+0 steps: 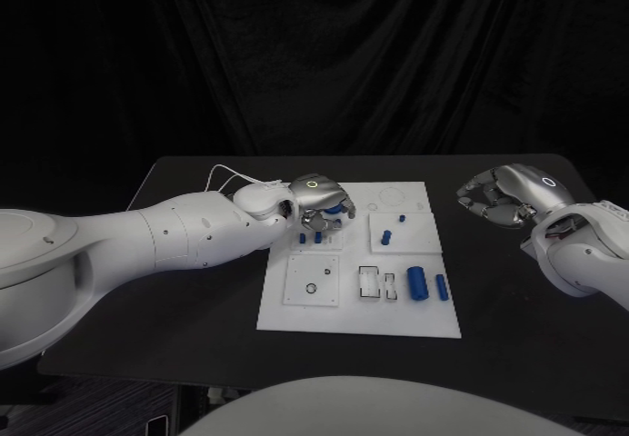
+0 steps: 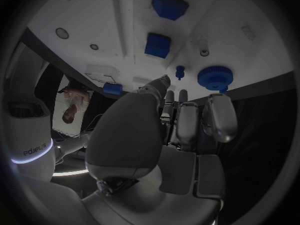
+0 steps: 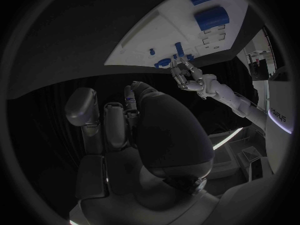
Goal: Assemble the parts on the task board
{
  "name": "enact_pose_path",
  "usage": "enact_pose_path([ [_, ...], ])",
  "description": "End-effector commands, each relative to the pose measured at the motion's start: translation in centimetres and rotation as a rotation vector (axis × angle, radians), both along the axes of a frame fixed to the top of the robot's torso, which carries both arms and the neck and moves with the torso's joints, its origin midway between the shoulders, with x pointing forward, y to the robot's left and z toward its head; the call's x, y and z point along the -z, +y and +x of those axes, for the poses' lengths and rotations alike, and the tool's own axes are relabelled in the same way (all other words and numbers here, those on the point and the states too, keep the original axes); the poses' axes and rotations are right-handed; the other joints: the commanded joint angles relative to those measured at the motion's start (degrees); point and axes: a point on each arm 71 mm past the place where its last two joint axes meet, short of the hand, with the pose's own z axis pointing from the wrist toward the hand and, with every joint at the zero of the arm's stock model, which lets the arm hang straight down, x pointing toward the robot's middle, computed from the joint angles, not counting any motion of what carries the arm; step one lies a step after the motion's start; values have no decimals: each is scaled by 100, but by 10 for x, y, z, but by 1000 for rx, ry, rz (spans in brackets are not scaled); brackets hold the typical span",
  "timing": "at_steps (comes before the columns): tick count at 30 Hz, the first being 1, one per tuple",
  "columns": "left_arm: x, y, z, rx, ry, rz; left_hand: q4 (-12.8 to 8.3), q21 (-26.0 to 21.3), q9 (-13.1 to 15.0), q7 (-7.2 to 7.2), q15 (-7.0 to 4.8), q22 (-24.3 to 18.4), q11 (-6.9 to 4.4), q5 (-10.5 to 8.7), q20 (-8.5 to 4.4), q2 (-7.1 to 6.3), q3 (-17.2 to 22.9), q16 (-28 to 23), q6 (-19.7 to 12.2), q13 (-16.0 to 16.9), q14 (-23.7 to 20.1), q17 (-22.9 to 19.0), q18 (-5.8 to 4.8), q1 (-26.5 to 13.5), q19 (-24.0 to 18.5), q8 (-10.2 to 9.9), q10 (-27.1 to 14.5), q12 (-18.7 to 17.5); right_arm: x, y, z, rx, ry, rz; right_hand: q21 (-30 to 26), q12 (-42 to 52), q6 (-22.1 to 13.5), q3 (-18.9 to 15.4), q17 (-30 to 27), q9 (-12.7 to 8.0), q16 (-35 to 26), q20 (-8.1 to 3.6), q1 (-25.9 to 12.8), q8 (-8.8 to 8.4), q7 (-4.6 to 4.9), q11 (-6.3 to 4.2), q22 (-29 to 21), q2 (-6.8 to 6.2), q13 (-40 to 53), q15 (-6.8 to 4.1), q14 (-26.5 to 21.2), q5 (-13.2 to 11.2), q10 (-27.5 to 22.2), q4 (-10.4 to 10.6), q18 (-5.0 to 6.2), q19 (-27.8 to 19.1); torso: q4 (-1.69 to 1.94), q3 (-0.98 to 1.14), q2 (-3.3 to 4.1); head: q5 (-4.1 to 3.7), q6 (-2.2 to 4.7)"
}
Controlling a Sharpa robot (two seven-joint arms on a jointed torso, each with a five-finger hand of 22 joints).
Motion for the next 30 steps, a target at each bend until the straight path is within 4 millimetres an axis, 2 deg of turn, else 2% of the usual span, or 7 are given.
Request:
enact_pose_path([
  [1, 1, -2, 2, -10, 23, 27, -9, -3, -9, -2, 3, 654, -5, 17, -3, 11, -37, 25, 55, -6, 34, -2, -82, -39, 28, 29, 36, 23, 0, 0, 0, 2, -12, 2, -29, -19, 16, 1, 135, -8, -19, -6, 15, -2, 20, 0, 725, 4, 268, -21, 51, 12, -9, 27, 50, -21, -6, 2, 0, 20, 0],
  [6, 1, -3, 3, -11, 23, 29, -21, -11, -7, 12, 1, 655, -12, 56, -3, 28, -26, 21, 100, -11, 29, -11, -81, -32, 27, 40, 62, 33, 0, 1, 0, -1, -11, 2, -29, -19, 16, 1, 135, -8, -19, -6, 15, -2, 20, 0, 725, 4, 268, -21, 51, 12, -9, 27, 50, -21, 6, 3, -3, -18, 0],
  [11, 2, -2, 5, -21, 28, 37, -31, -46, -7, 23, -1, 645, -14, 93, -4, 44, -15, -1, 130, -14, 10, -48, -74, -27, 13, 44, 86, 42, 0, 1, 1, -1, -10, 2, -29, -19, 16, 1, 135, -8, -19, -6, 15, -2, 20, 0, 725, 4, 268, -21, 51, 12, -9, 27, 50, -21, -2, 4, -2, -15, 0],
  [16, 4, 0, 7, -33, 39, 52, -46, -57, -12, 41, 0, 648, -13, 131, -3, 80, 9, -16, 147, 3, -7, -72, -74, -22, 9, 35, 170, 89, 0, 1, 1, 0, -9, 1, -29, -19, 16, 1, 135, -8, -19, -6, 15, -2, 20, 0, 725, 4, 268, -21, 51, 12, -9, 27, 50, -21, 8, 5, -2, -25, 0],
  [20, 5, -1, 8, -36, 46, 60, -65, -60, -12, 48, -3, 651, -18, 149, -4, 103, 31, -24, 167, 14, -15, -87, -75, -5, 10, 35, 216, 116, 0, 2, 1, -2, -9, 1, -35, -22, 17, 2, 127, -9, -27, -6, 15, -1, 19, -2, 724, -4, 260, -23, 50, 18, -14, 32, 51, -20, -8, 2, -1, -24, 0],
  [23, 5, -2, 9, -35, 49, 62, -73, -54, -12, 53, -4, 656, -21, 157, -5, 110, 39, -21, 176, 18, -14, -83, -76, 2, 13, 37, 229, 124, 0, 2, 1, -3, -9, 2, -35, -22, 17, 2, 127, -9, -27, -6, 15, -1, 19, -2, 724, -4, 260, -23, 50, 18, -14, 32, 51, -20, 5, 2, 1, -48, 0],
  [30, 6, -3, 11, -35, 45, 64, -133, -25, 2, 78, -25, 680, -53, 209, -19, 154, 100, -22, 262, 41, -16, -92, -84, 50, 33, 63, 355, 183, 0, 3, 1, -4, -10, 3, -35, -22, 17, 2, 127, -9, -27, -6, 15, -1, 19, -2, 724, -4, 260, -23, 50, 18, -14, 32, 51, -20, 11, 6, 3, -59, 0],
])
